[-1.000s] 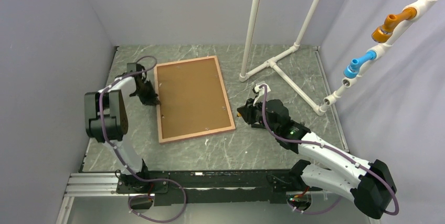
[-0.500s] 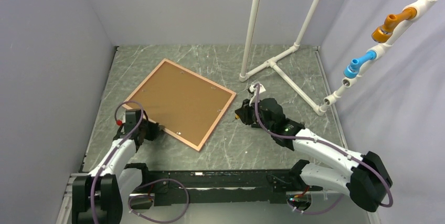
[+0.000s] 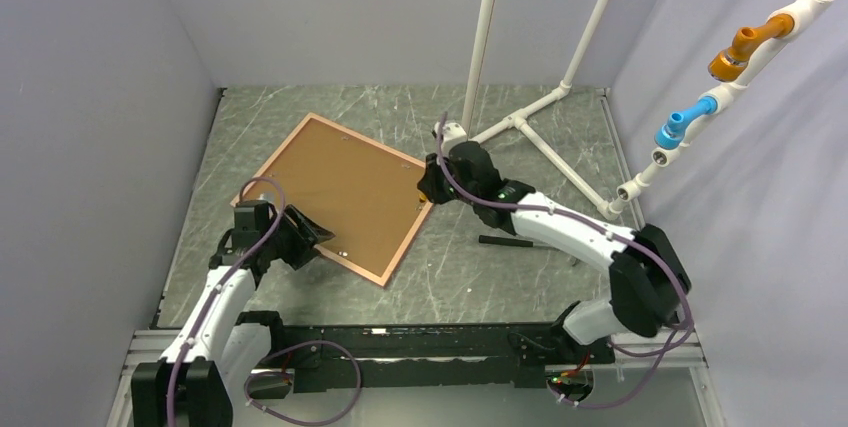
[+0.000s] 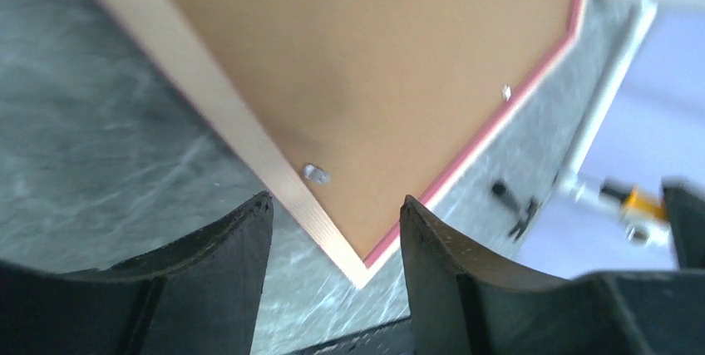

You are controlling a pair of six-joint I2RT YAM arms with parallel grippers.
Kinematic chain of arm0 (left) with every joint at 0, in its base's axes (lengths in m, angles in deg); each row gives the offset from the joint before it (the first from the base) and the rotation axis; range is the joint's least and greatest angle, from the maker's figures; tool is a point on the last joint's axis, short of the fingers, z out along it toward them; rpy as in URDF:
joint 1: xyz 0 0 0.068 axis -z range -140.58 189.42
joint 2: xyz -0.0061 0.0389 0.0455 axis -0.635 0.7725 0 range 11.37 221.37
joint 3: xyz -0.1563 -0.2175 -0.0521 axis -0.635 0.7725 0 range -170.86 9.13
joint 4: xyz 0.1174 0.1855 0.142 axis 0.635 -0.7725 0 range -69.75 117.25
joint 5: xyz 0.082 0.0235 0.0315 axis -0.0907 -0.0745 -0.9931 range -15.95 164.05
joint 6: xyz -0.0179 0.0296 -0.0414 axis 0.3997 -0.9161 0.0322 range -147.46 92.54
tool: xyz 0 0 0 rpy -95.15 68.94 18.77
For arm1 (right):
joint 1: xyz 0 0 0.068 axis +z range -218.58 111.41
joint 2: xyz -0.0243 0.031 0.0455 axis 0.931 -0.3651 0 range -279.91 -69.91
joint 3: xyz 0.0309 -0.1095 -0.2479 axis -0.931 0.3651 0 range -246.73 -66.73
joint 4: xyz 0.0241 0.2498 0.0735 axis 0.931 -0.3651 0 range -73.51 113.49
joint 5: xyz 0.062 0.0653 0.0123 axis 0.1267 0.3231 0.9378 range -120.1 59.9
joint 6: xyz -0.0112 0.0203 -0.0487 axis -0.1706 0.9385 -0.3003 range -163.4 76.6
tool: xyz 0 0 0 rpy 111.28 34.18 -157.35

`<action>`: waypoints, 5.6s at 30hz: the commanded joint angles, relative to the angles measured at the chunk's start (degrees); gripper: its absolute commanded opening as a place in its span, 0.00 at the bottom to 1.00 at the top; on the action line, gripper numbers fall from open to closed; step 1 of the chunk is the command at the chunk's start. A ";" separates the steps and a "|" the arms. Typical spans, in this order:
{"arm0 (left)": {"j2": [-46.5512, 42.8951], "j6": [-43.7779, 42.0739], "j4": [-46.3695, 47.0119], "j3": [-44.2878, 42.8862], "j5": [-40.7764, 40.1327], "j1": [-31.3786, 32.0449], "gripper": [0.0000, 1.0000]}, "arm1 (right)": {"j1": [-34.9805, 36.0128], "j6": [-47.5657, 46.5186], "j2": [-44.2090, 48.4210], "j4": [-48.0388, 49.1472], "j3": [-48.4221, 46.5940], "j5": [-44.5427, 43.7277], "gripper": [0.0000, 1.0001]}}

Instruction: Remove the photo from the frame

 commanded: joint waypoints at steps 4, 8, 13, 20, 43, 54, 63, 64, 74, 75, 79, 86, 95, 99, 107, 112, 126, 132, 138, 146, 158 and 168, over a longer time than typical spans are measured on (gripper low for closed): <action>-2.85 -20.17 -1.36 -4.84 13.46 5.76 0.63 | 0.00 -0.20 -11.03 -5.15 -12.86 -4.08 0.00; -4.49 -19.36 -0.14 -4.50 10.95 11.74 0.64 | 0.95 -0.93 -13.58 -4.30 -13.15 -5.39 0.00; -2.48 -14.90 9.06 -1.79 12.74 15.62 0.61 | 2.88 -2.81 -16.35 -3.01 -13.19 -9.32 0.00; 8.74 -13.76 15.31 -4.53 12.65 21.59 0.60 | 2.93 -3.25 -18.40 -1.77 -12.68 -12.34 0.00; 13.80 -13.42 13.30 -2.15 2.77 22.98 0.59 | 2.88 -4.96 -19.34 6.84 -11.41 -18.89 0.00; 0.61 -17.57 3.18 -5.61 4.43 22.99 0.65 | -1.73 0.89 -11.10 -13.23 -13.23 -41.15 0.00; -9.69 -14.44 0.96 -2.10 6.45 22.99 0.67 | -10.70 10.32 -22.55 -47.30 -22.27 -54.80 0.00; -10.11 -14.17 0.99 -1.99 6.80 22.99 0.67 | -11.28 10.44 -23.67 -48.25 -22.44 -54.85 0.00; -14.59 -14.34 -4.88 -4.57 6.21 22.99 0.66 | -15.52 8.21 -33.61 -48.77 -23.20 -55.61 0.12; -15.32 -14.33 -5.67 -4.86 5.82 22.98 0.66 | -15.46 6.48 -33.69 -46.02 -22.50 -54.69 0.20; -17.53 -14.11 -8.89 -6.49 4.55 22.99 0.67 | -15.55 2.50 -34.01 -41.24 -20.46 -50.63 0.43; -21.54 -13.52 -15.02 -8.83 1.41 22.97 0.67 | -13.95 1.07 -29.14 -39.64 -19.74 -49.77 0.62; -24.65 -12.52 -21.41 -11.14 -1.26 22.99 0.67 | -6.26 -5.35 -12.80 -30.73 -12.51 -38.01 0.80; -25.28 -11.16 -22.34 -11.24 -2.13 22.98 0.67 | 1.76 -7.28 -6.03 -21.62 -7.79 -15.64 0.81; -22.99 -5.54 -21.58 -9.62 -4.53 22.96 0.64 | 20.47 -7.56 -11.28 -8.38 -7.07 -2.78 0.79; -25.11 2.14 -24.19 -8.73 -9.49 22.98 0.64 | 24.58 -7.09 -14.32 -4.49 -6.79 -2.48 0.99; -18.13 7.70 -25.31 -6.87 -19.22 22.92 0.64 | 31.84 -8.44 -26.64 -8.02 -15.46 -11.68 0.53; -16.29 10.40 -26.61 -6.61 -22.13 22.91 0.64 | 32.75 -9.20 -29.42 -8.62 -16.22 -14.79 0.45; -15.48 11.10 -25.88 -6.01 -22.97 22.94 0.64 | 33.39 -9.34 -31.05 -9.67 -16.83 -17.97 0.46; -11.83 14.10 -26.40 -8.08 -25.35 22.46 0.72 | 34.94 -8.79 -32.64 -9.74 -17.46 -19.76 0.05; -13.67 12.54 -17.78 -4.45 -11.94 8.67 0.80 | 33.57 -3.98 -22.48 -4.04 -13.95 -7.27 0.00; -25.54 16.07 -17.02 0.51 -10.50 5.96 0.85 | 30.68 0.62 -16.94 -1.50 -11.03 2.12 0.00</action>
